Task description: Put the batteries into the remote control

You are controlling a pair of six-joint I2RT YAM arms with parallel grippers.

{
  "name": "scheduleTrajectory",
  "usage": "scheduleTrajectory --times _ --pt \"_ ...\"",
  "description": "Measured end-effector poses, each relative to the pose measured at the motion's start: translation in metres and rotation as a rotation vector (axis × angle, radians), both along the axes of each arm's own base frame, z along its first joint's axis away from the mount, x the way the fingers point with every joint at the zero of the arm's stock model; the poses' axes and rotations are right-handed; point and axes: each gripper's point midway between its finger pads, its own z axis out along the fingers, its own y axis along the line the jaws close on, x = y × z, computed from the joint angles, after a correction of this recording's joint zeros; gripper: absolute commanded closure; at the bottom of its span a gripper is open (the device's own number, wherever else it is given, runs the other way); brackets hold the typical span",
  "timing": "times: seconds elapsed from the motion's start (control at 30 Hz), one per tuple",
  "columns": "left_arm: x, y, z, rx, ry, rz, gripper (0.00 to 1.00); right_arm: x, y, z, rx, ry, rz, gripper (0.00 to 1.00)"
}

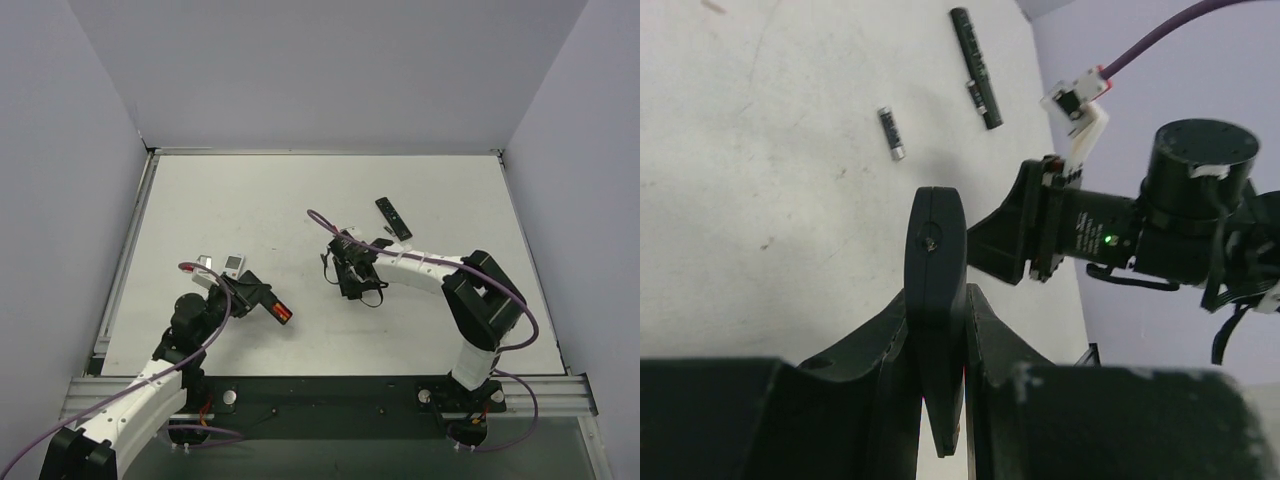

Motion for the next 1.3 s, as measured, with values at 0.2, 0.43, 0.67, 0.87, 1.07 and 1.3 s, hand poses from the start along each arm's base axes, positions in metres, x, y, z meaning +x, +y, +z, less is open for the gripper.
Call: scheduleTrajectory --times 0.2,0.43,0.67,0.87,1.07,1.3 --pt "0.007 -0.004 0.036 -0.076 -0.128 0.003 1.00 -0.016 0.007 0.032 0.026 -0.045 0.126 0.86" --pt "0.011 -0.006 0.048 -0.132 -0.147 0.008 1.00 -0.035 0.050 0.113 0.149 -0.164 0.381 0.84" --pt "0.012 -0.009 0.047 -0.182 -0.098 0.008 1.00 -0.068 0.091 0.158 0.206 -0.203 0.632 0.83" --pt "0.013 -0.010 0.042 -0.221 -0.041 0.014 1.00 -0.085 0.112 0.183 0.210 -0.222 0.768 0.82" --pt "0.012 -0.011 0.043 -0.251 -0.019 0.017 1.00 -0.089 0.126 0.173 0.167 -0.193 0.843 0.82" --pt "0.011 -0.012 0.048 -0.278 -0.017 0.009 1.00 -0.090 0.135 0.159 0.120 -0.149 0.884 0.81"
